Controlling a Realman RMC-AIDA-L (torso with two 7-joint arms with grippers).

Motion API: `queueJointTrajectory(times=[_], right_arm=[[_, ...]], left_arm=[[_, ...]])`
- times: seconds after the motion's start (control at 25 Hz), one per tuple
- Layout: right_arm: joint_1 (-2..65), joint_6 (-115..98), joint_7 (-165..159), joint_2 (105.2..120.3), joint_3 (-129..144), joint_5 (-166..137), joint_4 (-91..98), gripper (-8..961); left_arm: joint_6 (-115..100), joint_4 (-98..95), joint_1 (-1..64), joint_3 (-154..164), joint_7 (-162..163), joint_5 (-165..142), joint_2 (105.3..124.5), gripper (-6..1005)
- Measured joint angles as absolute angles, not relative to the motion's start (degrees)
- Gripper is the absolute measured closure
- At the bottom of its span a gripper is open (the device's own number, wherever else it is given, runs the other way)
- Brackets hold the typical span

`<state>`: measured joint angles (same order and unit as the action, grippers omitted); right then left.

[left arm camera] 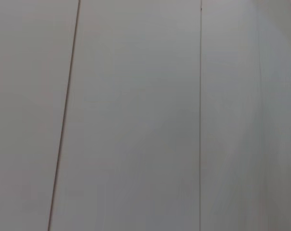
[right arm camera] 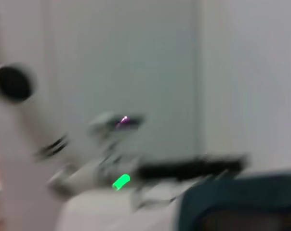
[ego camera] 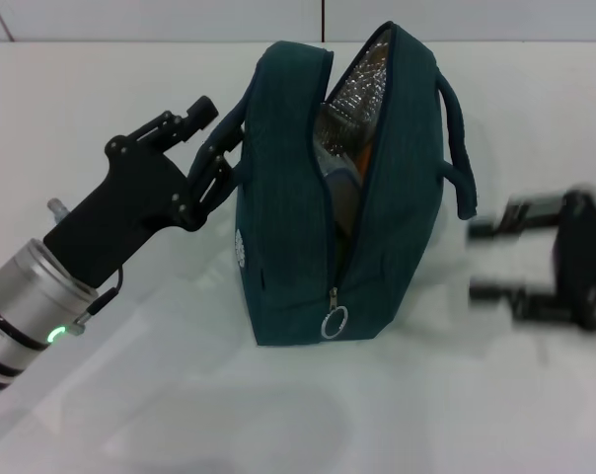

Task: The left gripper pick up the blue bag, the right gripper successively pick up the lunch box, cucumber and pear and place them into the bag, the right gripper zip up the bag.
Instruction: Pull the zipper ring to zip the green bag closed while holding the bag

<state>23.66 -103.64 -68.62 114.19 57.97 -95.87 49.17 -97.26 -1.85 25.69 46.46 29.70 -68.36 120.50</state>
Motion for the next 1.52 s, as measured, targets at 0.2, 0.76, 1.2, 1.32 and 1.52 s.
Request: queueJointTrajectory(times=[0.2, 0.76, 1.2, 1.32, 1.52], right_arm=[[26.4, -101.8, -70.8, 115.33, 61.0, -104.3, 47.0, 454], [32.1, -82.3, -70.6, 116.14, 79.1, -92.7, 34.3, 471], [32.7, -74.0, -70.6, 116.19, 93.8, -82.7, 34.9, 485], [32.6, -73.2, -69.7, 116.18, 94.8, -80.8, 34.9, 488], [32.7, -72.3, -68.1, 116.19, 97.5, -78.2, 34.8, 494]], left_arm=[[-97.4, -1.8, 26.2, 46.3, 29.7, -68.2, 120.5, 650], [-97.5, -1.8, 26.9, 47.0, 29.7, -68.8, 120.59, 476], [-97.5, -1.8, 27.1, 47.9, 29.7, -68.8, 120.59, 474], [-97.5, -1.8, 27.1, 48.0, 29.7, -68.8, 120.58, 474], [-97.5, -1.8, 27.1, 48.0, 29.7, -68.8, 120.58, 473]])
